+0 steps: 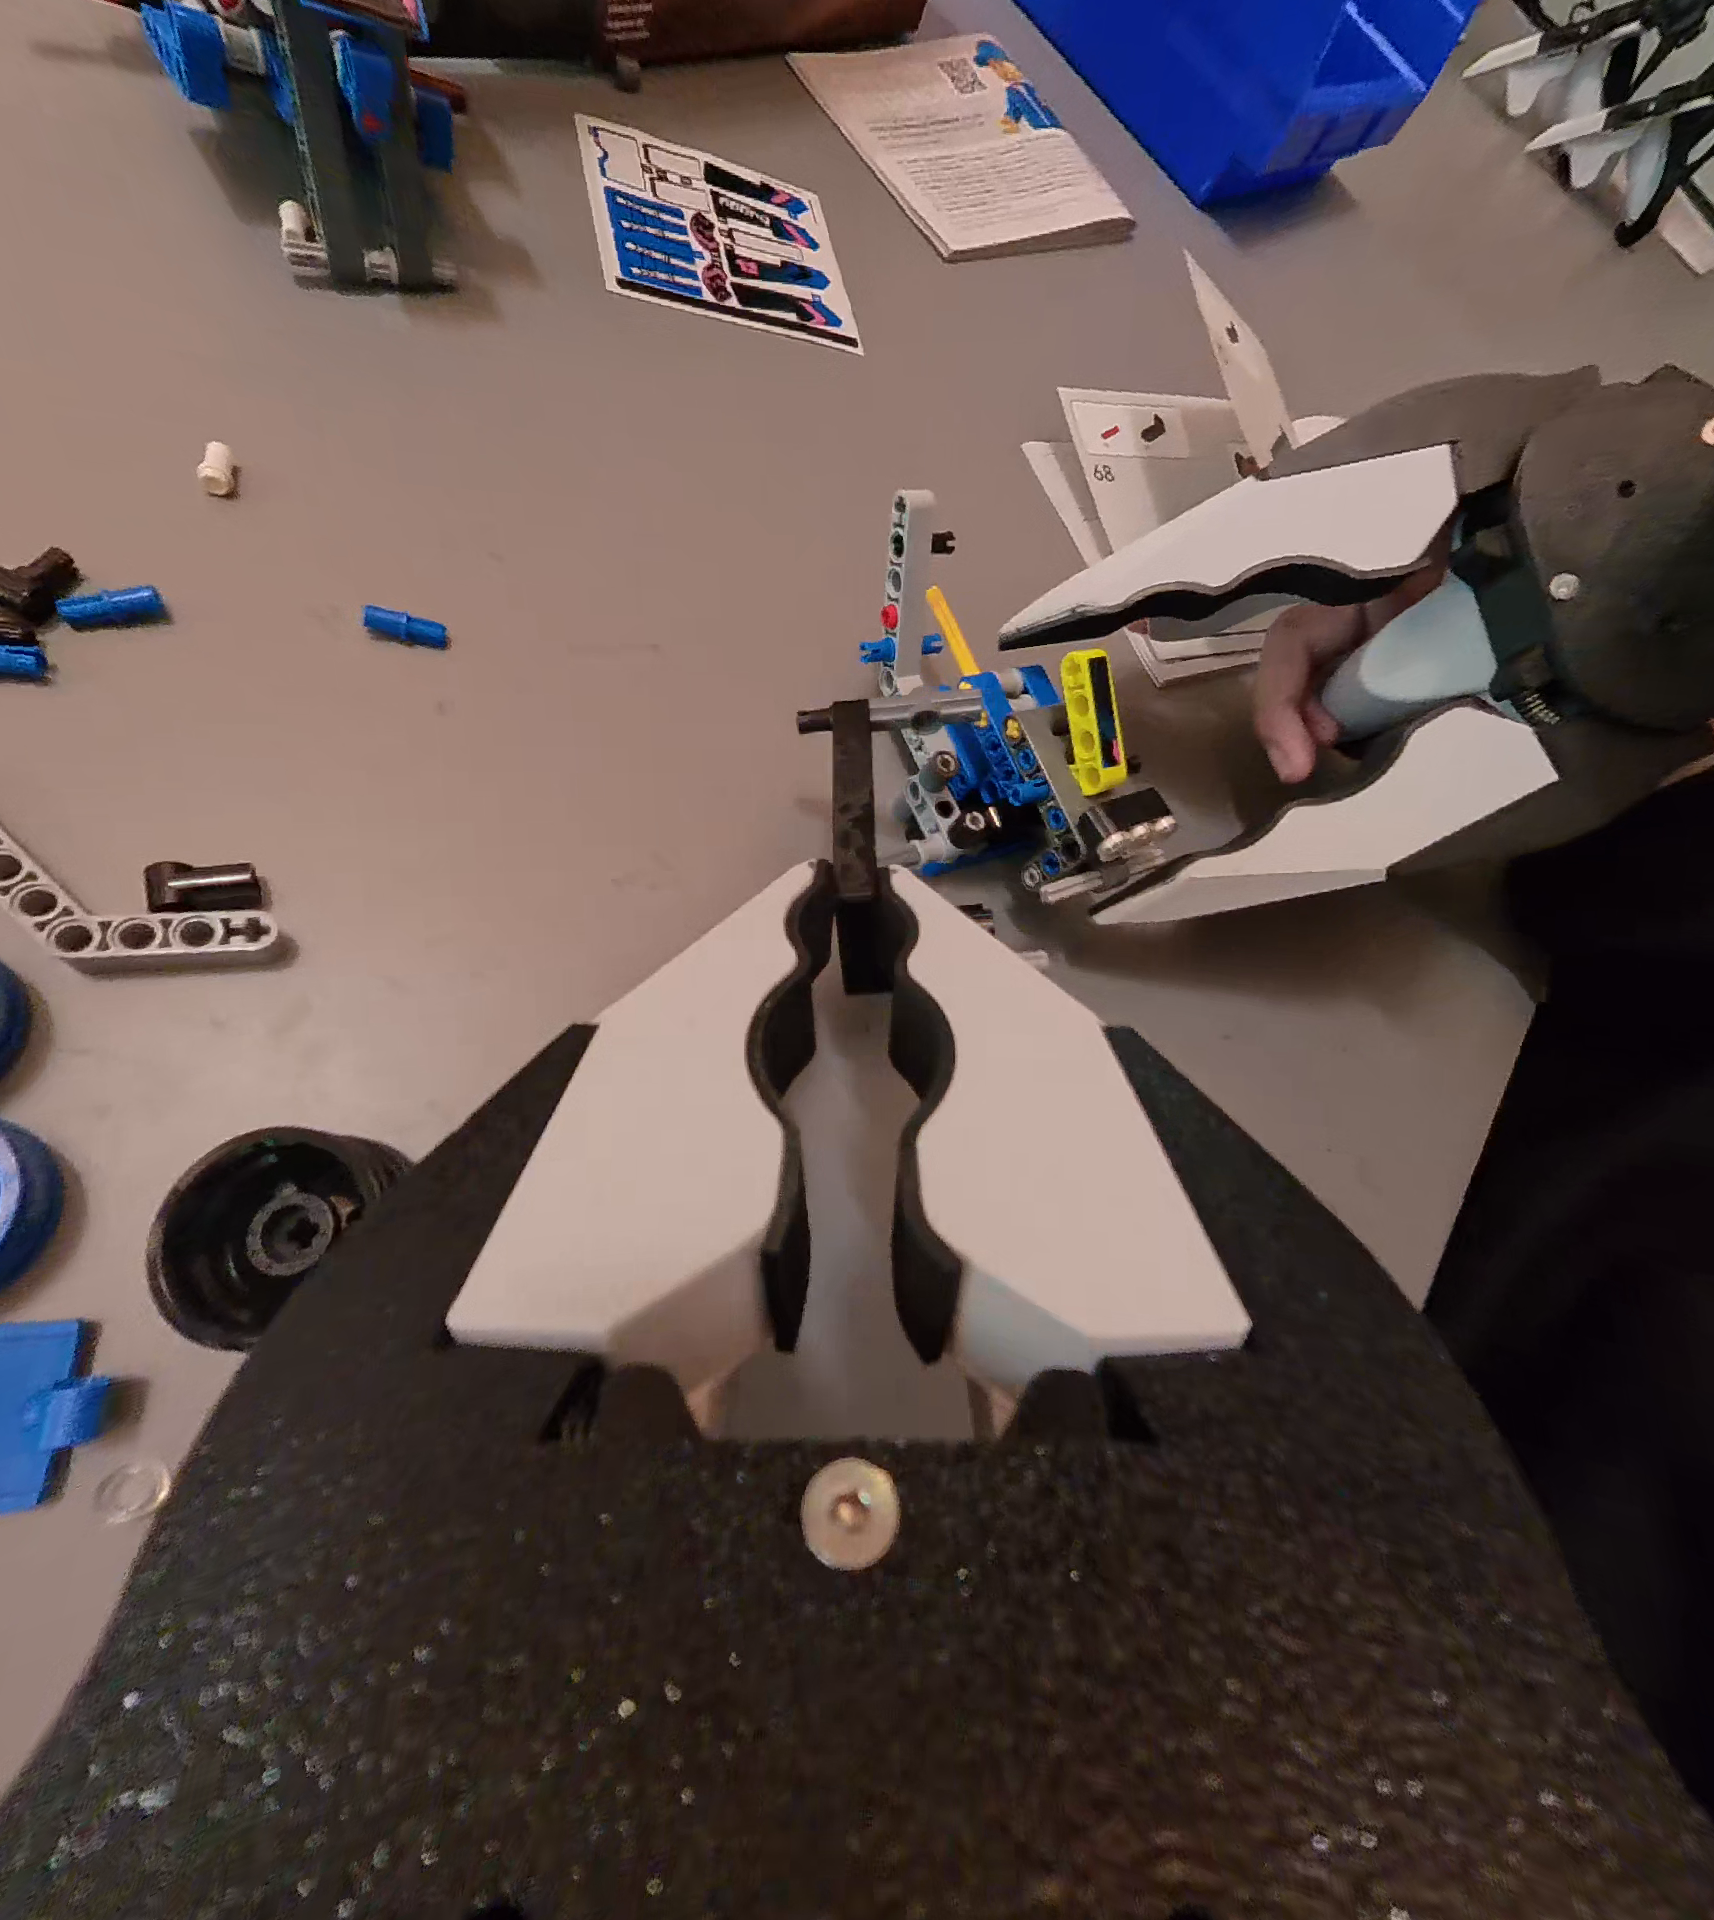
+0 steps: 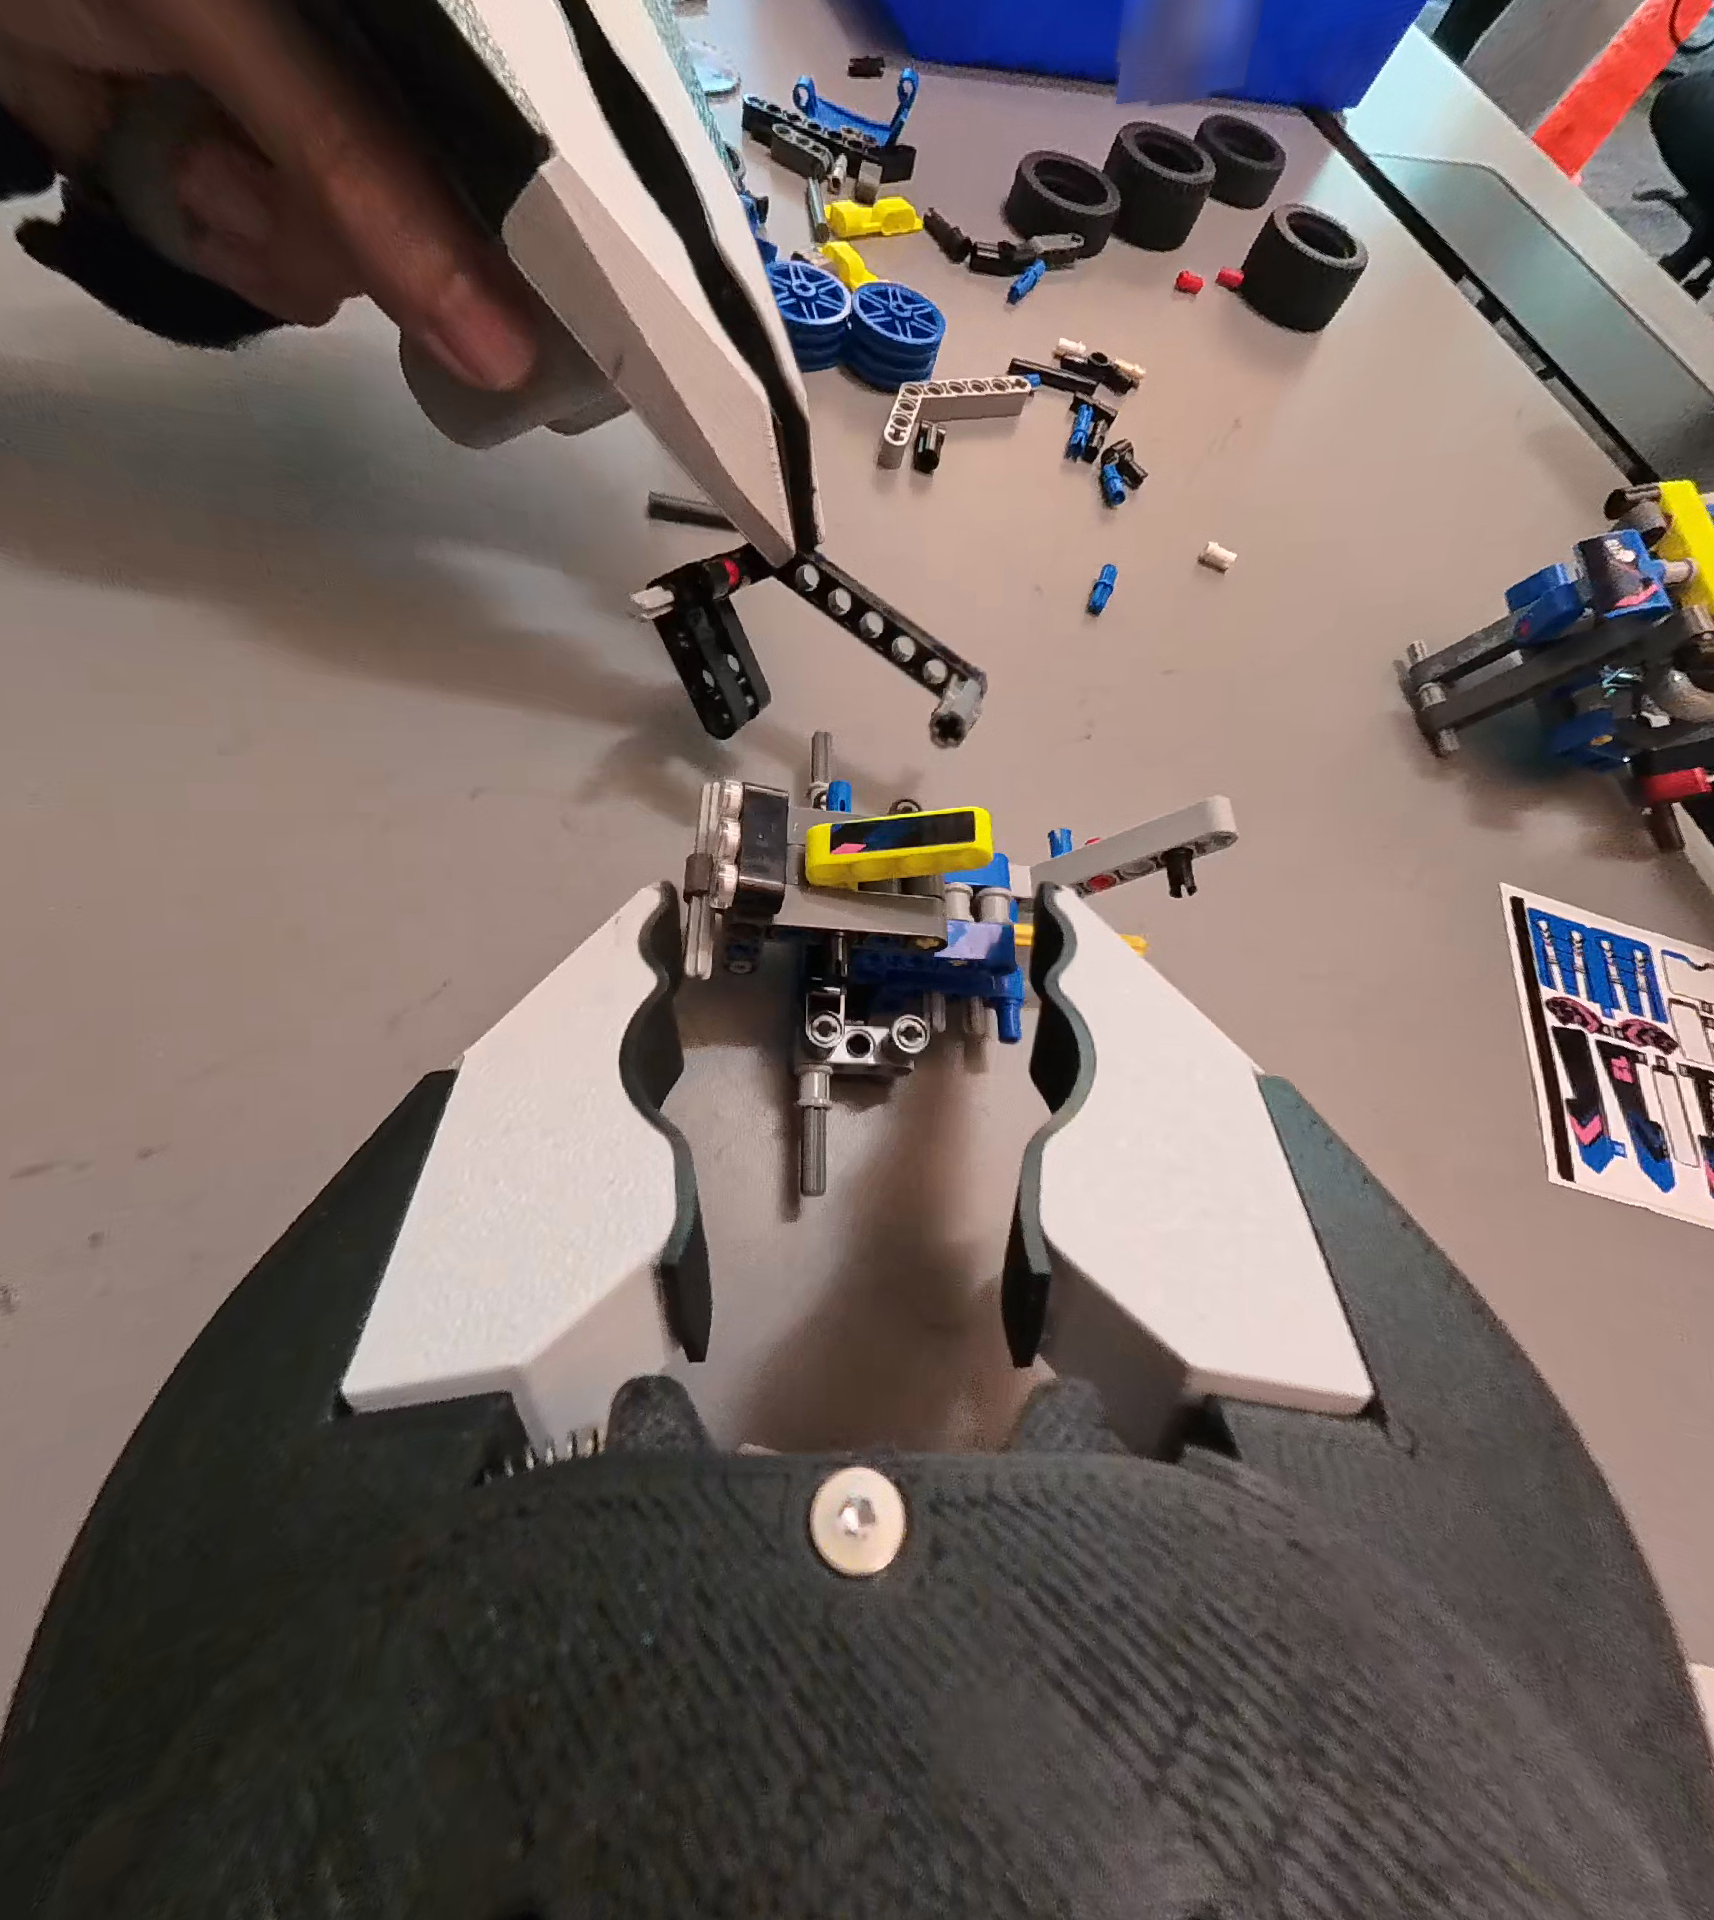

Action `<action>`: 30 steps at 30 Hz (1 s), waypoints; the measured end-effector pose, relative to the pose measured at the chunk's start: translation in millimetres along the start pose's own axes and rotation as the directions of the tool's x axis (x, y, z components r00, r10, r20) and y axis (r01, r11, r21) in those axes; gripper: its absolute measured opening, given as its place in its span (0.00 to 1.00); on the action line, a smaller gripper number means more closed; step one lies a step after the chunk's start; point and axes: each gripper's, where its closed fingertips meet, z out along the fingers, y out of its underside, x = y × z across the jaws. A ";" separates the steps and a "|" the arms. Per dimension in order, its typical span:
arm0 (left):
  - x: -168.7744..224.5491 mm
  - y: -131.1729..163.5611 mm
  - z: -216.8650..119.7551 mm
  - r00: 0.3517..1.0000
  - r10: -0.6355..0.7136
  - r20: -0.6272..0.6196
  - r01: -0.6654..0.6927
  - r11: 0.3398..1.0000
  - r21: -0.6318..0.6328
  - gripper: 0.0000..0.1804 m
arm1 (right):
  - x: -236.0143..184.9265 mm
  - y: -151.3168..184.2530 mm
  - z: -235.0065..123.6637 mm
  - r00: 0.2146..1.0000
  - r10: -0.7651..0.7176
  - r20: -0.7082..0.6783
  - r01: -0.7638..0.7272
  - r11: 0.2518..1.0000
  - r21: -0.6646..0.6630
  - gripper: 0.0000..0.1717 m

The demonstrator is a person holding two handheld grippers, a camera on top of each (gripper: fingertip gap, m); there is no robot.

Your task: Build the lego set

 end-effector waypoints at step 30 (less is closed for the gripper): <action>8.8 -5.3 8.4 0.923 0.226 0.311 -0.181 0.969 -0.167 0.02 | 1.7 2.3 5.6 0.994 0.010 -0.105 -0.013 1.000 -0.024 0.35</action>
